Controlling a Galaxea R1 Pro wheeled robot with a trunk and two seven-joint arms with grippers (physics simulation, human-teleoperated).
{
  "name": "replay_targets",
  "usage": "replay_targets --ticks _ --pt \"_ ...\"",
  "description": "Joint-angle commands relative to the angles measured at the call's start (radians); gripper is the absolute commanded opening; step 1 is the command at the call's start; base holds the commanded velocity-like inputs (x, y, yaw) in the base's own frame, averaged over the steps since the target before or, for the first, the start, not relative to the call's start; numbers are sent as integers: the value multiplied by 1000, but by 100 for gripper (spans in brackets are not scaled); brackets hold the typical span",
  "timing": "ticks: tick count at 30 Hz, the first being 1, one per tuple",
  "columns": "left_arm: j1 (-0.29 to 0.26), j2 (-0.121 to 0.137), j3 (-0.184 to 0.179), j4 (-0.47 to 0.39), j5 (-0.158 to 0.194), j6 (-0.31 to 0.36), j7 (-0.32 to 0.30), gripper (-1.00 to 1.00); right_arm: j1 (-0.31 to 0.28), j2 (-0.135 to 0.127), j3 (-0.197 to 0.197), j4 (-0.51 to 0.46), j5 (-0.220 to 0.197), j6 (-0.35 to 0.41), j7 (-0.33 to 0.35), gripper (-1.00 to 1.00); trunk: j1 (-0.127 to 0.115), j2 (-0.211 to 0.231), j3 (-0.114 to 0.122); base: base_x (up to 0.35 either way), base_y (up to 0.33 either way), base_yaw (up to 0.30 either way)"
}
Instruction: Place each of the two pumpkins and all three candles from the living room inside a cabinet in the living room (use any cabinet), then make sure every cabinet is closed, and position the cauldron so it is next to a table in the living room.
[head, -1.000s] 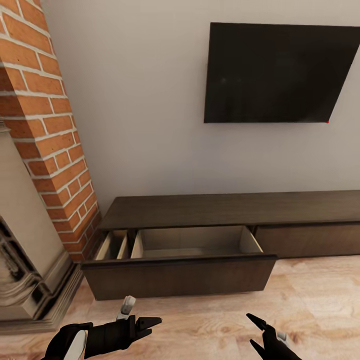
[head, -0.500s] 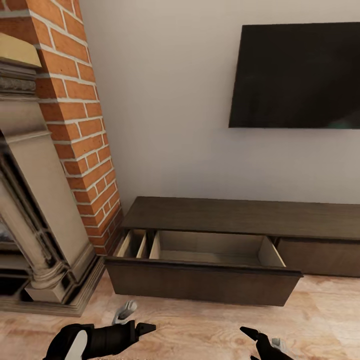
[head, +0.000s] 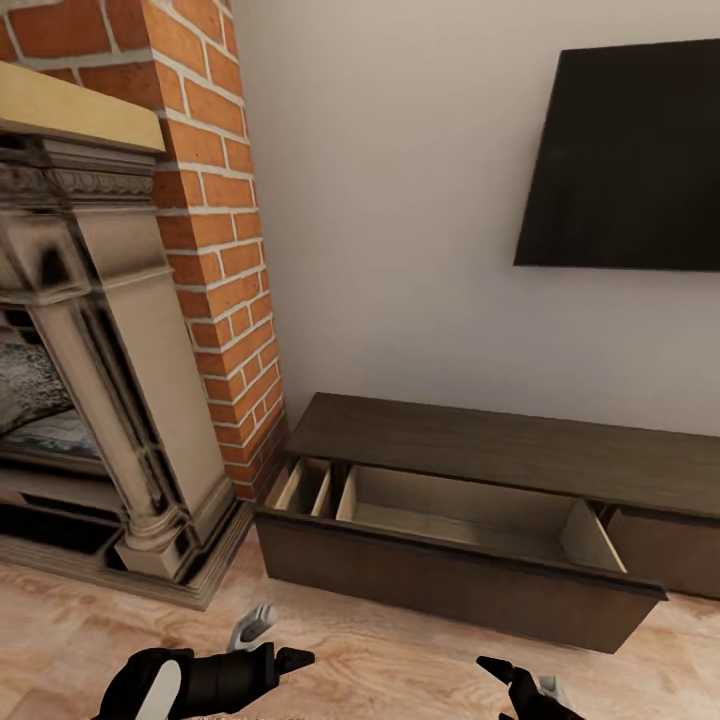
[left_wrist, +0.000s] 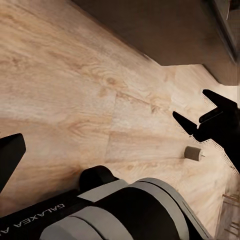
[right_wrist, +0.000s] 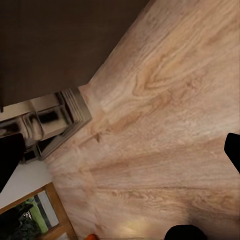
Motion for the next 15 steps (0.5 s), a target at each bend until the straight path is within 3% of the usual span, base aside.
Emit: replay_targets --ticks 1,8,15 --pt "-1 -1 1 0 -8 4 -9 100 0 1 -5 0 0 5 1 100 -4 7 2 0 0 284" --pt "-2 -4 1 0 -7 4 -14 100 0 5 -4 0 0 -50 1 100 -31 56 19 -11 0 284" --pt "-2 -5 1 0 -7 5 -17 100 0 4 -3 0 0 -58 1 100 -58 105 37 -286 0 280"
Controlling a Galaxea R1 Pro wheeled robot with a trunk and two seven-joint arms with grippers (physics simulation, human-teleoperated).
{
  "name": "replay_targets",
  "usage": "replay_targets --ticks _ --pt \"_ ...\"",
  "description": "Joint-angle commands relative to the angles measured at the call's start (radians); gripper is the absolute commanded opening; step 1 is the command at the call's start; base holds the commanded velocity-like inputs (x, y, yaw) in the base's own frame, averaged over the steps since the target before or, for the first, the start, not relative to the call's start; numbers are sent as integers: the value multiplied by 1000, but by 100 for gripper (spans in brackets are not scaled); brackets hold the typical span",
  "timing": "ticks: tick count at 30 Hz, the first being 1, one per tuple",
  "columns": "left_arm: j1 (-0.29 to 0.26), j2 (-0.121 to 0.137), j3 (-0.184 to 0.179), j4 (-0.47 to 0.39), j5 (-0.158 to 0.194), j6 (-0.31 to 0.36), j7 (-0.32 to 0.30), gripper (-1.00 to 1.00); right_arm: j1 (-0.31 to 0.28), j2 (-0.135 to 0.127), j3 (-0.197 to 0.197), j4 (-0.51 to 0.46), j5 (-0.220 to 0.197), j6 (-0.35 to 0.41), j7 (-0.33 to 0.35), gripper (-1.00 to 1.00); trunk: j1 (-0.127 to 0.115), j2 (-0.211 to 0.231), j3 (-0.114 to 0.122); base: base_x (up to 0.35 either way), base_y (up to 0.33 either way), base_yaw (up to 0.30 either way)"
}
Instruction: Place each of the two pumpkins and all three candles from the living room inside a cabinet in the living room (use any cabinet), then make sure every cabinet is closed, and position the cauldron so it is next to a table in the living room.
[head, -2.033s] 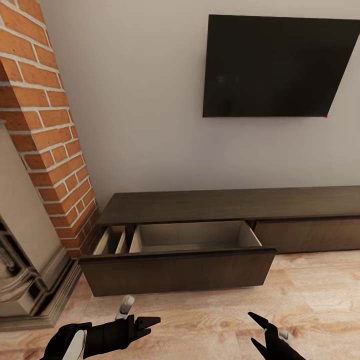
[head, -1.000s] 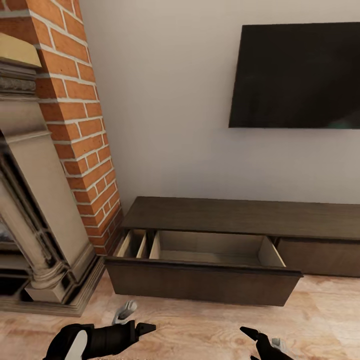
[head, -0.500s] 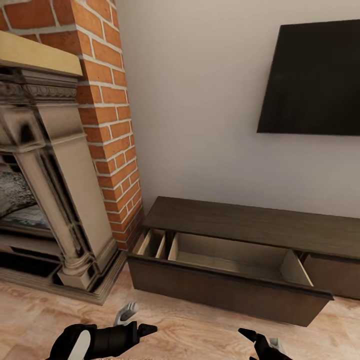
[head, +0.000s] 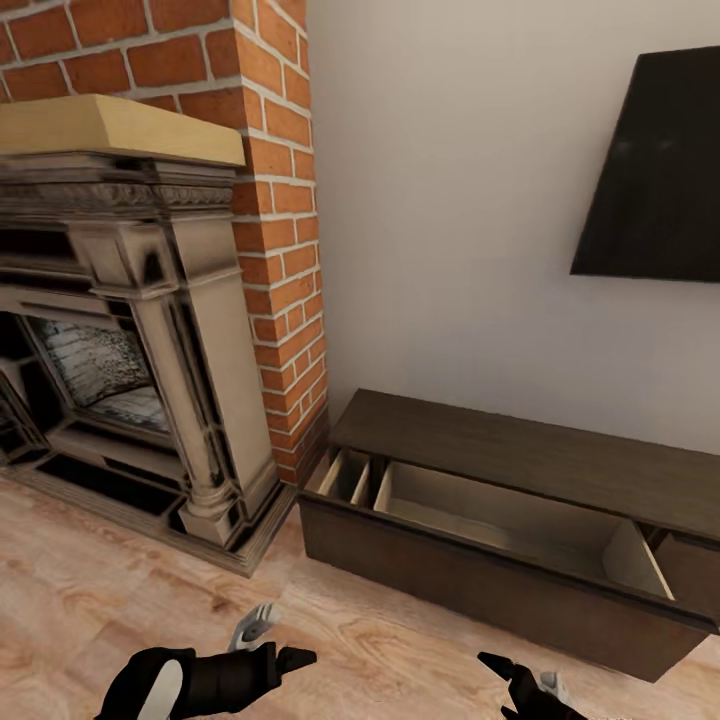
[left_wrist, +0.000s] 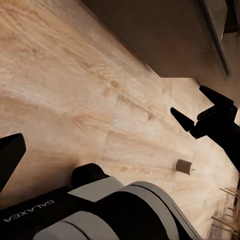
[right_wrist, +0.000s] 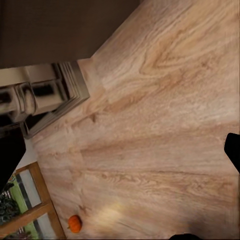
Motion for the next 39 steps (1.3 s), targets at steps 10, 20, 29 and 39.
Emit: replay_targets --ticks 10,20,29,39 --pt "-1 -1 1 0 -7 5 -9 100 0 3 -4 -3 -1 4 1 100 -39 70 23 -328 0 273" --pt "-1 -1 1 0 -7 3 -9 100 0 3 75 -4 -1 3 -5 100 -78 140 44 -58 0 239" --pt "0 5 2 18 -17 -3 5 100 0 7 119 -5 -1 -57 -109 100 -112 203 63 0 0 226" --pt "-1 36 52 184 -73 -117 385 100 0 102 302 -134 -1 -81 -654 100 -150 273 82 0 0 200"
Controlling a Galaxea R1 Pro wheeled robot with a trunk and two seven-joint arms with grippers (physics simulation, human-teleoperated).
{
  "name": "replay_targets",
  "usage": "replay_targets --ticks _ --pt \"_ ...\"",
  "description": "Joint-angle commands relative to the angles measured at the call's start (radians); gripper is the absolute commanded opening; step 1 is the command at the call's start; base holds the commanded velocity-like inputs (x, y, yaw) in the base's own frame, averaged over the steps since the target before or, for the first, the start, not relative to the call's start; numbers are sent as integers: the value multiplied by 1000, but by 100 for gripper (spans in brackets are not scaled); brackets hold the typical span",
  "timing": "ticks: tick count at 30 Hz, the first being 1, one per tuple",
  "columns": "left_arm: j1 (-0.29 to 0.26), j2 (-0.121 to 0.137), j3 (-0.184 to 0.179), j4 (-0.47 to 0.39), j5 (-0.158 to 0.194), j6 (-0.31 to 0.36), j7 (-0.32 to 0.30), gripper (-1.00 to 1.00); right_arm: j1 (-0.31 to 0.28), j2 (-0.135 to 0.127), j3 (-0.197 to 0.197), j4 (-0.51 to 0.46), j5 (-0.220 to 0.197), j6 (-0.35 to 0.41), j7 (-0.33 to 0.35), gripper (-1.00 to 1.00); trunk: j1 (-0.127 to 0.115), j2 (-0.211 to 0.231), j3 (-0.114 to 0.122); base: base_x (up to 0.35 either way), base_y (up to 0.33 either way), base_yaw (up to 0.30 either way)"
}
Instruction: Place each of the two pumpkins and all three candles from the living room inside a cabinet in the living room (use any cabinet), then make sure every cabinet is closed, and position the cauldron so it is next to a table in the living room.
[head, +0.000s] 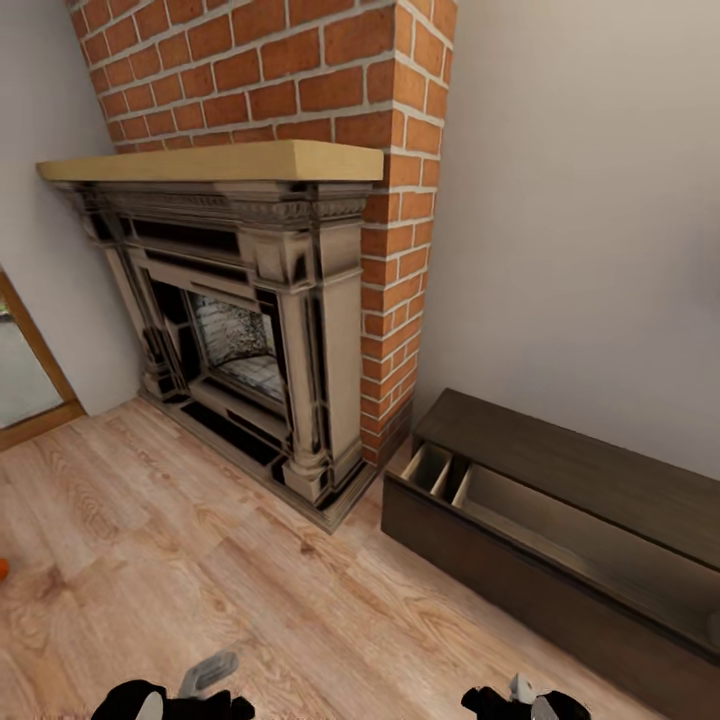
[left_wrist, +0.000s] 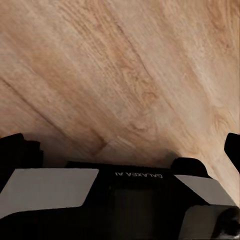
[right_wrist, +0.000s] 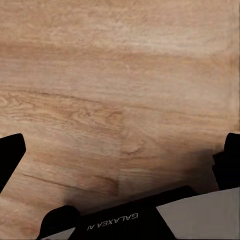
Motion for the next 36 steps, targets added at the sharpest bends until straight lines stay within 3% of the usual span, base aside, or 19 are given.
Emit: replay_targets --ticks 1,2,4,6,8,11,14,18,20,27,36 --pt "-1 5 6 34 -3 -39 15 100 0 12 27 -10 -9 -6 -59 100 -4 7 1 0 0 151" --pt "-1 11 10 84 -4 -102 45 100 0 25 68 -16 -9 -26 -125 100 -8 14 3 0 0 144" --pt "-1 15 13 137 -14 -170 93 100 0 34 116 -18 -10 -54 -178 100 -16 28 6 0 0 138" --pt "-1 17 13 176 -45 -229 152 100 0 37 149 -16 -10 -82 -200 100 -23 42 9 0 0 130" --pt "-1 18 14 200 -98 -287 207 100 0 39 169 -15 -10 -115 -210 100 -31 56 13 0 0 124" --pt "-1 18 14 234 -151 -352 245 100 0 41 200 -15 -10 -143 -217 100 -42 77 18 0 0 121" --pt "-1 17 15 258 -162 -400 252 100 0 41 220 -14 -10 -151 -218 100 -42 77 13 0 0 120" --pt "-1 15 10 322 -165 -537 254 100 0 43 232 -12 -9 -171 -218 100 -42 77 7 0 0 123" --pt "-1 16 13 362 -164 -595 251 100 0 51 263 -12 -9 -175 -219 100 -42 77 4 -7 57 135" --pt "-1 27 19 407 -160 -633 246 100 0 61 396 -14 -10 -193 -221 100 -42 77 -6 -46 239 142" --pt "-1 30 18 417 -157 -651 244 100 0 62 418 -13 -9 -226 -223 100 -42 77 -10 -4 292 107"
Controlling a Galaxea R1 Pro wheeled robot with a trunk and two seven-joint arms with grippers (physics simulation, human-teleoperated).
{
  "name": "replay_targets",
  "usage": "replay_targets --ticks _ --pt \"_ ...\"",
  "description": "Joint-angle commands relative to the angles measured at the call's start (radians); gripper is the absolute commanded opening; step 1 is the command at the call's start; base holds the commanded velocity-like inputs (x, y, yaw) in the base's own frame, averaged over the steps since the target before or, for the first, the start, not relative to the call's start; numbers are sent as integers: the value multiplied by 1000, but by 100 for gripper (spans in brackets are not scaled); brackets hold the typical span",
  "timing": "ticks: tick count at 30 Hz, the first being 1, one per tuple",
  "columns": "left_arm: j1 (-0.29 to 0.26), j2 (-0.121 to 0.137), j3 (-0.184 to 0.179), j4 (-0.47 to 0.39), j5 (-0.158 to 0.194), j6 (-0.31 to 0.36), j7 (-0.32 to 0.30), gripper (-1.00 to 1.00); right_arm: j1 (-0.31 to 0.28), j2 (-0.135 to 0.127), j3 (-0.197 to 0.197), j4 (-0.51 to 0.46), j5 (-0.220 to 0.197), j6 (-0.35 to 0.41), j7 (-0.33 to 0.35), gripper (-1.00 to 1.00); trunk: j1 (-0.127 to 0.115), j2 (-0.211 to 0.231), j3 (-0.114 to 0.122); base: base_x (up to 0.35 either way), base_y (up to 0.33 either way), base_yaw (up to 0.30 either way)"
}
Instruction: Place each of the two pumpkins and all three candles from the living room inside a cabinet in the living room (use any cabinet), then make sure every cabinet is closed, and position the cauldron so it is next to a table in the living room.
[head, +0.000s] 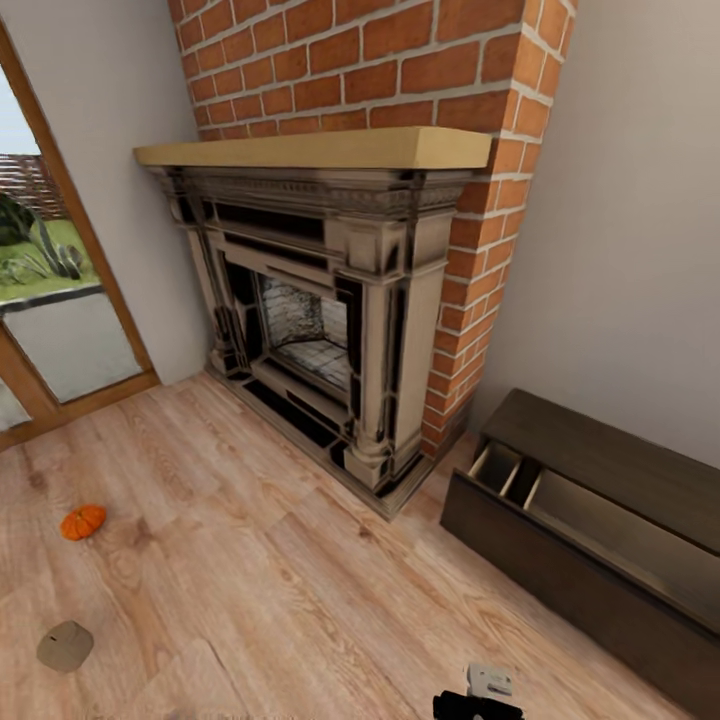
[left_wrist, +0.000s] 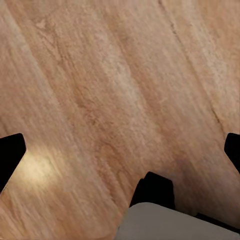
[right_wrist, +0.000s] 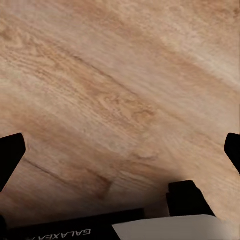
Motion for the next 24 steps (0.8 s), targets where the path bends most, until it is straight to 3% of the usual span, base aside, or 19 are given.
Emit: replay_targets --ticks 1,5,9,24 --pt "0 0 -1 7 11 0 5 100 -1 -1 12 -2 -8 3 -10 100 0 0 -1 0 295 229" --pt "0 1 0 34 9 -7 5 100 -1 22 71 -2 -8 4 -21 100 0 0 -4 0 254 251" --pt "0 1 0 38 9 -8 4 100 -1 54 128 0 -10 3 -76 100 0 0 -7 0 79 255" --pt "0 -1 -1 39 11 -8 3 100 -1 71 151 0 -9 3 -104 100 0 0 -23 71 0 220"
